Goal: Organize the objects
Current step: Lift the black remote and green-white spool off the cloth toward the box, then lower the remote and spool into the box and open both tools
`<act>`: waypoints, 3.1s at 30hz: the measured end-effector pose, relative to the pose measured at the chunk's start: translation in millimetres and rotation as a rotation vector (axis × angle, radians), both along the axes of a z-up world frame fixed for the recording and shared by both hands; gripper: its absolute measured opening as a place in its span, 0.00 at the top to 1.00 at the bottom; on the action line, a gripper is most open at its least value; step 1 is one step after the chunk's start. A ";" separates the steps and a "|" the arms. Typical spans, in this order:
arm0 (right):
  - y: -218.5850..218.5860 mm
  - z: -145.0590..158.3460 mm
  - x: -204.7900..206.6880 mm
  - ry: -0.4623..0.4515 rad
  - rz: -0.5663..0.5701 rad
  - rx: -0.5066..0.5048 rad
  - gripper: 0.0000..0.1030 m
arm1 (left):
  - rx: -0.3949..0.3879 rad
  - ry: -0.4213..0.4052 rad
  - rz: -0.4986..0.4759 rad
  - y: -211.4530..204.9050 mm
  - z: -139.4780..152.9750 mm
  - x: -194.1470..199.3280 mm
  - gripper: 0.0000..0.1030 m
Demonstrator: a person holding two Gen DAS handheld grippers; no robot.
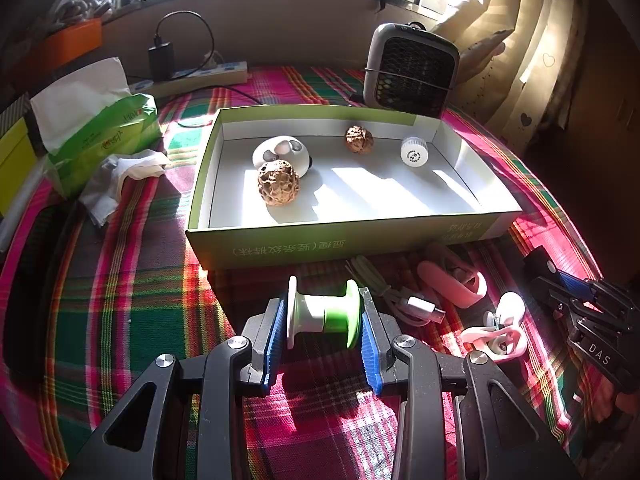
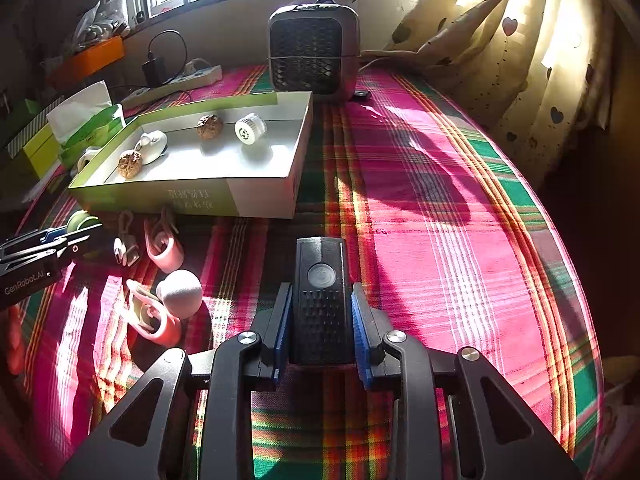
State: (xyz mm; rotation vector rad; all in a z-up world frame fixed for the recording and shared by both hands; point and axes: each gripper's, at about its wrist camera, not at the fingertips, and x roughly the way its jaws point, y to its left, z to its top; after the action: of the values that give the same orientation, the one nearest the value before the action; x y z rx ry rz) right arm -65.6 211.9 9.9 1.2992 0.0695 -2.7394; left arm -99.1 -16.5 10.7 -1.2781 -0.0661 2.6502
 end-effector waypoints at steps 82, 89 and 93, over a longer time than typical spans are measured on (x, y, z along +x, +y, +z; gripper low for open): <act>-54.1 37.4 -99.0 -0.017 0.195 -0.089 0.73 | -0.010 0.018 -0.048 15.9 32.2 -76.5 0.70; -60.9 23.8 -115.3 -0.068 0.220 -0.093 0.73 | -0.031 -0.002 -0.062 21.6 23.8 -90.2 0.70; -62.0 17.9 -120.9 -0.090 0.229 -0.093 0.73 | -0.019 -0.023 -0.060 22.2 19.3 -97.5 0.70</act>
State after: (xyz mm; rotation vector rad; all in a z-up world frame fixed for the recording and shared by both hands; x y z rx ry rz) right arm -186.5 149.9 27.8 1.2998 0.0770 -2.4604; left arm -196.6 5.7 30.0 -1.2964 -0.0058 2.5922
